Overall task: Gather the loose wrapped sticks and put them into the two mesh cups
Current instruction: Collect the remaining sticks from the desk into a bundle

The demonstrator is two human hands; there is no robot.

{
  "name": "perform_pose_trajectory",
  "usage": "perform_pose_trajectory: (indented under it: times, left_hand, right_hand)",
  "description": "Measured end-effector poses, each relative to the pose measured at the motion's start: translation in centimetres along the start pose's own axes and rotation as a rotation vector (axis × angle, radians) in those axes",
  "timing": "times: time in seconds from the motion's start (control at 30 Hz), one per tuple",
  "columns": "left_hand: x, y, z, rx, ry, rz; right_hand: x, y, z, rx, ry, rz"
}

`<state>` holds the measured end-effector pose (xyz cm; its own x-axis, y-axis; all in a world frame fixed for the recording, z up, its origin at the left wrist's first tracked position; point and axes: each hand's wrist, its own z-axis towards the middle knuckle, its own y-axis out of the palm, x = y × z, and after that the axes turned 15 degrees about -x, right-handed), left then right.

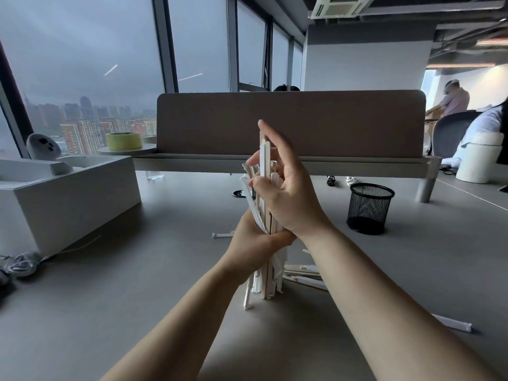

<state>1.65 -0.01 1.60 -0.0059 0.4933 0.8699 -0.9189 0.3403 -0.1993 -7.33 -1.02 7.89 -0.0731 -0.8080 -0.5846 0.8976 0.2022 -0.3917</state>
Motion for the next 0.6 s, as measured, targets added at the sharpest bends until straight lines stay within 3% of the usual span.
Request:
perform_pose_trajectory:
  times: [0.3,0.6]
  left_hand:
    - [0.16,-0.06,0.1,0.042,0.059,0.021]
    - [0.52,-0.04,0.16,0.148,0.163,0.111]
  right_hand:
    - [0.9,0.28,0.02,0.085,0.003,-0.038]
    - [1.07,0.87,0.0,0.048,-0.186,-0.22]
